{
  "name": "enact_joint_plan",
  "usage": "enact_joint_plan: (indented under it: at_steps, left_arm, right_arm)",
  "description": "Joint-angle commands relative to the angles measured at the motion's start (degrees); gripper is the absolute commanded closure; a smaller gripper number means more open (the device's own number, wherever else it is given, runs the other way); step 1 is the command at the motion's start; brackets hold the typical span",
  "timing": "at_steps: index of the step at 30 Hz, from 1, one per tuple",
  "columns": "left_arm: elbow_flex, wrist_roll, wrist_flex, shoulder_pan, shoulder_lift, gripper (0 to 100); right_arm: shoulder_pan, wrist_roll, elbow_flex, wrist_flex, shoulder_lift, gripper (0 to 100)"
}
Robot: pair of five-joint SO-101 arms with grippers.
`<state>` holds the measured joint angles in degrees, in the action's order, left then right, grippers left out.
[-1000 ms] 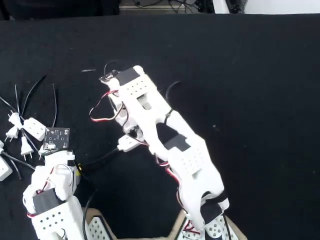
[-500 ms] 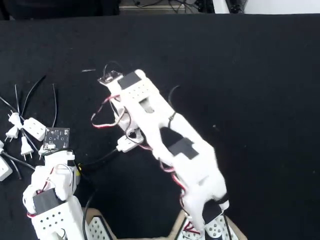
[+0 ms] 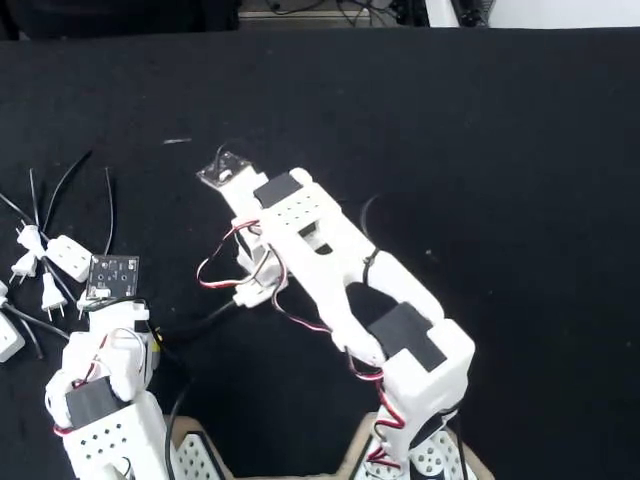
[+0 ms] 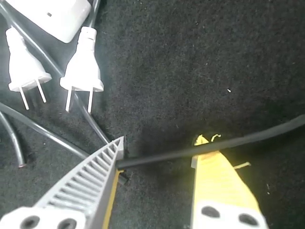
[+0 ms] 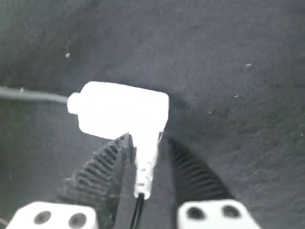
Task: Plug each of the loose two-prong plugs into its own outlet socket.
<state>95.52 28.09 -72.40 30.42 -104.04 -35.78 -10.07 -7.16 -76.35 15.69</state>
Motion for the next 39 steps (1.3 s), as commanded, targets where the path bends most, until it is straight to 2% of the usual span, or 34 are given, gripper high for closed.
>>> enact_joint_plan:
  at_steps: [1, 10, 12, 14, 18, 21, 24, 27, 30, 36, 39]
  left_arm:
    - [0.0, 0.5, -0.4, 0.7, -0.4, 77]
    - [0.0, 0.5, -0.4, 0.7, -0.4, 77]
    - [0.0, 0.5, -0.4, 0.7, -0.4, 77]
    - [0.0, 0.5, -0.4, 0.7, -0.4, 77]
    - [0.0, 0.5, -0.4, 0.7, -0.4, 77]
    - [0.0, 0.5, -0.4, 0.7, -0.4, 77]
    - [0.0, 0.5, -0.3, 0.7, -0.4, 77]
    - [0.0, 0.4, -0.3, 1.5, -0.4, 77]
    - [-0.3, 0.3, -0.2, 4.0, -0.4, 77]
    - [-0.3, 0.3, -0.2, 4.3, -0.4, 77]
    - [-0.4, 0.2, -0.2, 4.4, -0.4, 77]
  right_arm:
    - [-1.2, -3.1, 3.8, -3.6, -4.3, 79.1]
    - [-1.2, -3.6, 14.8, -12.3, -4.3, 81.9]
    - [-1.3, -5.8, 15.9, -12.7, -5.1, 81.9]
    - [-1.3, -12.2, 16.0, -12.6, -6.6, 81.9]
    - [-1.4, -32.4, 14.1, -12.3, -9.5, 81.9]
    - [-2.1, -44.9, 11.4, -12.3, -10.0, 81.9]
    - [-3.0, -53.4, 8.3, -12.3, -9.0, 81.9]
    - [-4.0, -58.5, 6.3, -12.0, -7.3, 81.8]
    - [-4.2, -60.8, 4.4, -8.6, -4.9, 81.8]
    - [-4.2, -60.7, 3.5, -4.2, -1.5, 81.5]
    - [-4.2, -60.1, 3.4, -4.2, -0.5, 76.9]
